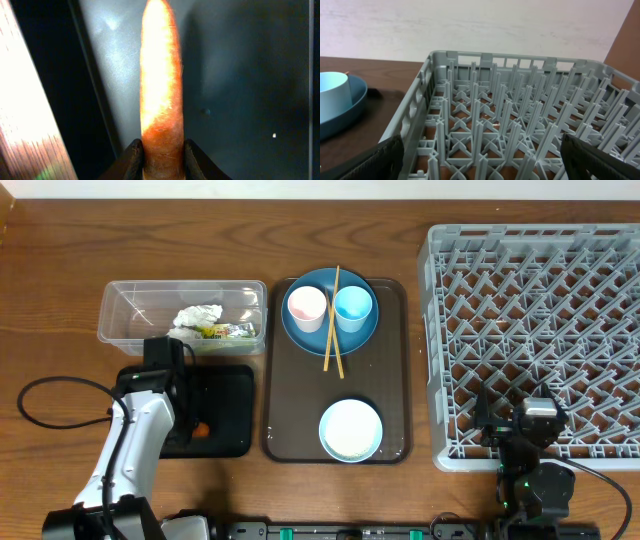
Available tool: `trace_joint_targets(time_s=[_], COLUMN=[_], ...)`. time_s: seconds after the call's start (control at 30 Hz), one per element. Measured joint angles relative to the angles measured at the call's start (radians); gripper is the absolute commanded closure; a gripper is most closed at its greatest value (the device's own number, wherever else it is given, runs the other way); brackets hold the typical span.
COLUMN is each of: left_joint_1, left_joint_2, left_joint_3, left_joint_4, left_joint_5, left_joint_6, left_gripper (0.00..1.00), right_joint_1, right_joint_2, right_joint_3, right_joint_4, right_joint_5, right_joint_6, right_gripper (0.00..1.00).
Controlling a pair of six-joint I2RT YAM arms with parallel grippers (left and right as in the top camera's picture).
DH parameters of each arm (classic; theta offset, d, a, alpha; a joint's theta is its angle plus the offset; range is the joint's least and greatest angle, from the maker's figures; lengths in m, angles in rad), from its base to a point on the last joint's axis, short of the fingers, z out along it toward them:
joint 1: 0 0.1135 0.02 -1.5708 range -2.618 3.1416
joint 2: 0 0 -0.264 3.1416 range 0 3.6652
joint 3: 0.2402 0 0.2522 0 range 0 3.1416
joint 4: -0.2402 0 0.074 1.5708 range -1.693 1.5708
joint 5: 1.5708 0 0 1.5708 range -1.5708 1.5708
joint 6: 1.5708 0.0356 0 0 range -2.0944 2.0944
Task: Sort waste into correct bins and load items into the dishwasher rack
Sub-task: 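Carry the carrot with the left gripper onto the black tray and release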
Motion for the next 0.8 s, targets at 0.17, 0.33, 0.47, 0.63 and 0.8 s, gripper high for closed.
trace_joint_targets(time_s=[0.17,0.33,0.47,0.63,0.8], left_joint_1=[0.002,0.002,0.002,0.002,0.002], left_joint_2=[0.0,0.0,-0.003,-0.059,-0.191], left_joint_3=[0.0,0.0,0.002,0.069,0.141], left_joint_4=[-0.008,-0.014,-0.031,-0.116,-0.13], left_joint_5=[-0.004,-0.007,-0.006,-0.006,0.02], left_joint_6=[0.002,0.01,0.032,0.074,0.174], left_gripper=[0.65,0.62,0.62,0.63,0.63], right_joint_1=[0.0,0.0,0.0,0.0,0.0], right_joint_2=[0.0,0.0,0.0,0.0,0.0], right_joint_3=[0.0,0.0,0.0,0.0,0.0], right_joint_4=[0.0,0.0,0.0,0.0,0.0], right_joint_5=[0.0,0.0,0.0,0.0,0.0], right_joint_6=[0.0,0.0,0.0,0.0,0.0], right_gripper=[0.01,0.01,0.01,0.01,0.01])
